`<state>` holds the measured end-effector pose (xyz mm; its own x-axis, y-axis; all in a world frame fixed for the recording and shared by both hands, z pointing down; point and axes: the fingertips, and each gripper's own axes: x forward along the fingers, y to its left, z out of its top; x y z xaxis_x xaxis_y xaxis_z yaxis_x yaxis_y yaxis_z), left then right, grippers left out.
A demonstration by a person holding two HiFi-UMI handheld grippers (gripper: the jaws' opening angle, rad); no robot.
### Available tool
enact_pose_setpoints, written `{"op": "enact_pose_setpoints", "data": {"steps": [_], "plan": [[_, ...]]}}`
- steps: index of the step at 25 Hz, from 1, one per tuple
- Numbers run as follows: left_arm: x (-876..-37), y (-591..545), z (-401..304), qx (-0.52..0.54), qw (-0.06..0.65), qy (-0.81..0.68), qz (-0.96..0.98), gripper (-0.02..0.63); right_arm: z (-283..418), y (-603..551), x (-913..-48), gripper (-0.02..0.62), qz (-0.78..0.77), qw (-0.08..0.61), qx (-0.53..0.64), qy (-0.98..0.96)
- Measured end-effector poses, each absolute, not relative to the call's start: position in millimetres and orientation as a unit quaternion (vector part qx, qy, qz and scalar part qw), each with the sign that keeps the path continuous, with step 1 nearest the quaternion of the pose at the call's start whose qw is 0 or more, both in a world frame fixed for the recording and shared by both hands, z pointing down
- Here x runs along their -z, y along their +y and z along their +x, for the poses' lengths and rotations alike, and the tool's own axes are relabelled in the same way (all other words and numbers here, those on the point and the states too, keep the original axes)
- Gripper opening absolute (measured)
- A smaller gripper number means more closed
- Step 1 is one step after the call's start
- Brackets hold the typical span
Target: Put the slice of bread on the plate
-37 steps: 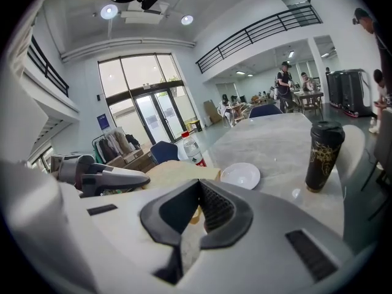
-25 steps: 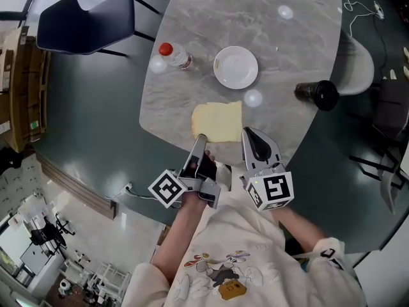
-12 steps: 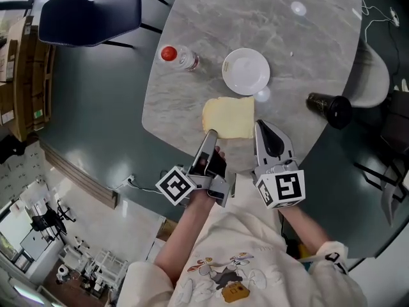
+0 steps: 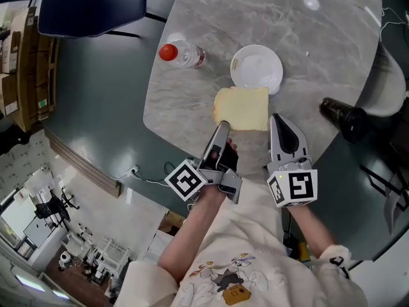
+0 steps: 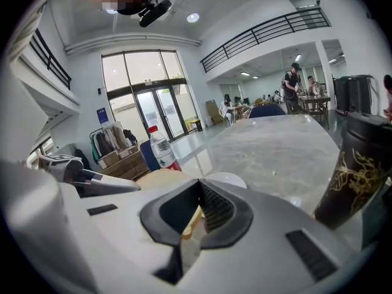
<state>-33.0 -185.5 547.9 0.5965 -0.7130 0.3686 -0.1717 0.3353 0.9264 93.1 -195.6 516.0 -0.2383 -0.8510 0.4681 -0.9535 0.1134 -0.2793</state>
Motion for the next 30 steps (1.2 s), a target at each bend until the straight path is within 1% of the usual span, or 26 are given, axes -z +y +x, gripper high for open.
{"op": "enact_pose_setpoints", "data": {"steps": [6, 12, 18, 30], "plan": [[-571, -201, -22, 0.198, 0.707, -0.408, 0.542, 0.089, 112, -203, -545, 0.006, 0.616, 0.099, -0.272, -0.733], [-574, -209, -14, 0.207, 0.714, -0.406, 0.532, 0.089, 115, -204, -553, 0.006, 0.606, 0.108, -0.281, -0.736], [-609, -232, 9, 0.207, 0.712, -0.409, 0.531, 0.089, 133, -229, -587, 0.006, 0.600, 0.104, -0.285, -0.740], [-617, -248, 24, 0.205, 0.726, -0.405, 0.516, 0.089, 131, -247, -598, 0.006, 0.596, 0.091, -0.303, -0.738]]}}
